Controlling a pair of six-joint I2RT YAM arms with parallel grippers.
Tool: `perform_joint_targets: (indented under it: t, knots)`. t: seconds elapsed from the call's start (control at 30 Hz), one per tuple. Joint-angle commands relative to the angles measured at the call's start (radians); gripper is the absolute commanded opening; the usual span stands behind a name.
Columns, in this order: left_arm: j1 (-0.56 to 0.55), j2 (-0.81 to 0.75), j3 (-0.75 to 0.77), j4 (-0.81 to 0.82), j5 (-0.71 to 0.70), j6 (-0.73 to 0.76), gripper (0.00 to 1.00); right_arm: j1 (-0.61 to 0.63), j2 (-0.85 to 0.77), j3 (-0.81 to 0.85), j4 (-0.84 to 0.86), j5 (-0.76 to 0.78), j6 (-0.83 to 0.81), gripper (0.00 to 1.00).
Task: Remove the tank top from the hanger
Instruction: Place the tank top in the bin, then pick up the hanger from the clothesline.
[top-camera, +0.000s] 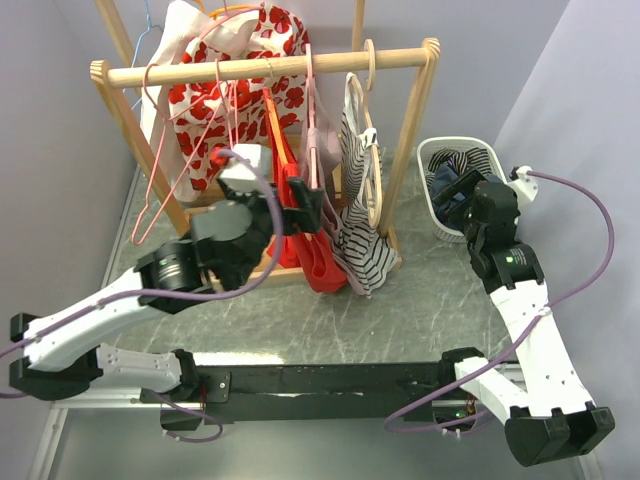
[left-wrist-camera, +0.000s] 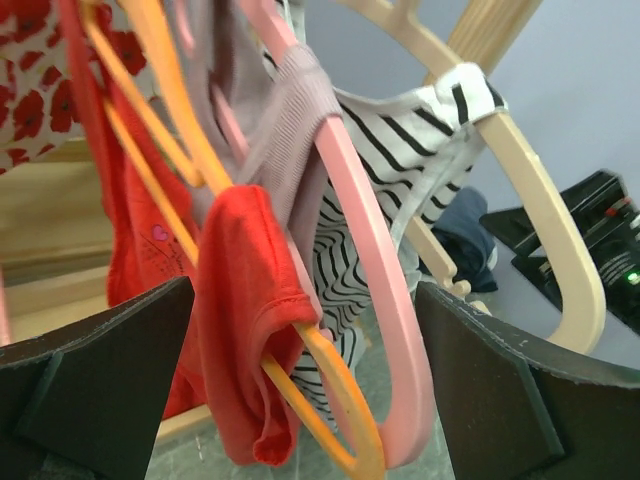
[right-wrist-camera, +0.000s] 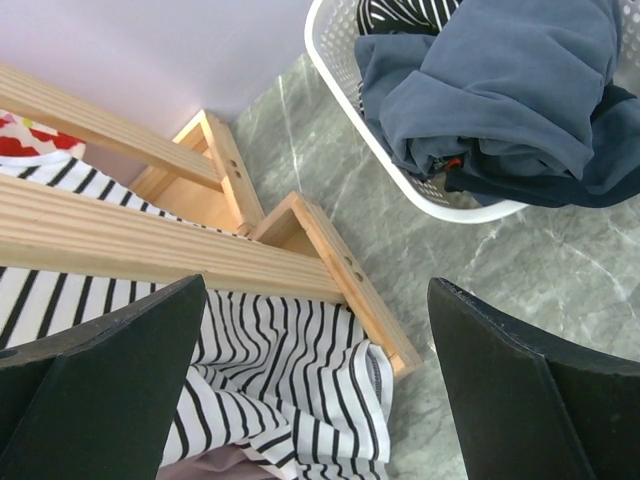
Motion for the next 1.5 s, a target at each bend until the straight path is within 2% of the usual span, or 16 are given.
perform_joint_targets:
  t: [0.0, 0.2, 0.33, 0.5, 0.9, 1.0, 1.2, 1.27, 1.33, 1.37, 1.4, 1.47]
  knots:
    - [-0.007, -0.115, -0.043, 0.145, -0.027, 0.033, 0.99, -0.001, 0.020, -0.019, 0.012, -0.009, -0.018, 1.00]
    - [-0.005, -0.239, -0.173, 0.311, 0.040, 0.051, 0.99, -0.001, 0.037, -0.048, 0.021, -0.043, -0.013, 1.00]
    - [-0.005, -0.198, -0.129, 0.222, -0.020, 0.054, 0.99, -0.001, 0.050, -0.036, 0.013, -0.057, -0.016, 1.00]
    - [-0.005, -0.170, -0.138, 0.251, -0.010, 0.042, 0.99, -0.001, 0.050, -0.029, 0.012, -0.055, -0.026, 1.00]
    - [-0.007, -0.051, -0.035, 0.152, -0.161, 0.060, 0.99, -0.002, 0.063, -0.020, -0.021, -0.040, -0.058, 1.00]
    - [-0.005, -0.016, -0.003, 0.115, -0.192, 0.046, 0.94, -0.002, 0.064, -0.017, -0.021, -0.037, -0.058, 1.00]
    - [-0.007, 0.008, 0.011, 0.050, -0.220, 0.026, 0.64, -0.002, 0.066, 0.007, -0.030, -0.011, -0.081, 1.00]
    - [-0.007, 0.011, 0.006, 0.035, -0.233, 0.013, 0.57, -0.002, 0.067, 0.014, -0.036, -0.005, -0.088, 1.00]
    - [-0.005, 0.012, -0.001, 0.036, -0.238, 0.008, 0.57, -0.004, 0.066, 0.007, -0.034, -0.006, -0.090, 1.00]
    - [-0.007, 0.009, -0.004, 0.039, -0.243, 0.003, 0.61, -0.004, 0.066, -0.002, -0.030, -0.014, -0.088, 1.00]
    - [-0.005, 0.008, -0.017, 0.052, -0.243, 0.010, 0.68, -0.007, 0.064, -0.005, -0.028, -0.018, -0.085, 1.00]
    - [-0.005, 0.005, -0.024, 0.066, -0.244, 0.017, 0.70, -0.005, 0.064, -0.019, -0.024, -0.035, -0.081, 1.00]
